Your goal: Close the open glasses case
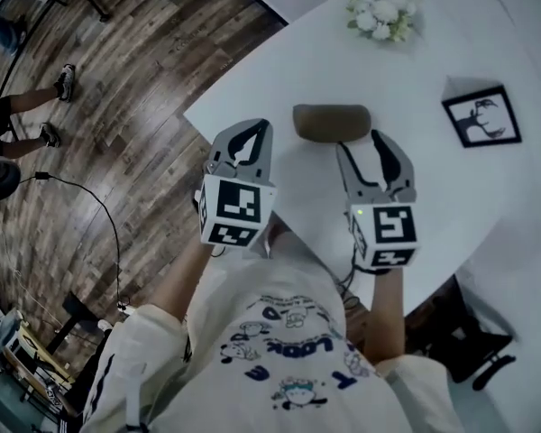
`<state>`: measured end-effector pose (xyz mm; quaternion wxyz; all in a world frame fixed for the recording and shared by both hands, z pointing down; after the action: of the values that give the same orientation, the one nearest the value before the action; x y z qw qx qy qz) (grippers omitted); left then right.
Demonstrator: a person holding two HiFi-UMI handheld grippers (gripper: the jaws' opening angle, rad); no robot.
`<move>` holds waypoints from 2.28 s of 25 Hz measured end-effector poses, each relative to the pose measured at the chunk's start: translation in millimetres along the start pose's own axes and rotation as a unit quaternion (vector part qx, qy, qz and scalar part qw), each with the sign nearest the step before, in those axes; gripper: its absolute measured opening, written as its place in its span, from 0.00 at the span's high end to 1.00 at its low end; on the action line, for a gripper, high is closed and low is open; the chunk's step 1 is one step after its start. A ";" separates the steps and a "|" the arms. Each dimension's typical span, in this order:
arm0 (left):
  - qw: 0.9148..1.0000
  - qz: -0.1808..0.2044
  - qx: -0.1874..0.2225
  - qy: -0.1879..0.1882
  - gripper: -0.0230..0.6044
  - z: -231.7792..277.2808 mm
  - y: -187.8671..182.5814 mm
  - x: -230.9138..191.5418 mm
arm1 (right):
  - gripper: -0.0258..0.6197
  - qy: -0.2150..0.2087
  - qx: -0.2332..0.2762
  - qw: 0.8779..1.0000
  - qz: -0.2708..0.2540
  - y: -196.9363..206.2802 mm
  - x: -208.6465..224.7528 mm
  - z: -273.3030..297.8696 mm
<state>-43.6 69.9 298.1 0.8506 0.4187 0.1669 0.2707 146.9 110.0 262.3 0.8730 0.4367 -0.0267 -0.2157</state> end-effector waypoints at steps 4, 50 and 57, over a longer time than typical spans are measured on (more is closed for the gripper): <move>0.998 0.021 -0.039 0.033 0.96 30.8 9.6 -11.0 | 0.59 -0.041 -0.038 0.998 -0.043 0.7 1.6 26.7; 0.702 0.518 -0.164 0.460 0.93 151.9 12.8 -5.4 | 0.51 -0.335 -0.245 0.825 -0.382 36.6 13.8 111.1; 0.719 0.513 -0.150 0.443 0.96 151.6 12.1 -7.0 | 0.50 -0.346 -0.241 0.824 -0.379 35.7 15.2 112.8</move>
<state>24.3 -22.5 398.3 0.4617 0.1395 0.2417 0.8420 146.8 38.0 357.4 0.7332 0.0849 -0.1067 -0.6662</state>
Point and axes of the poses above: the fingertips, and each gripper's own axes: z forward along the fingers, x to its right, y out of its underside, the point moved 7 cm from there along -z, backward along the fingers, and after that the axes turned 5 degrees about -z, right-handed, at the moved point
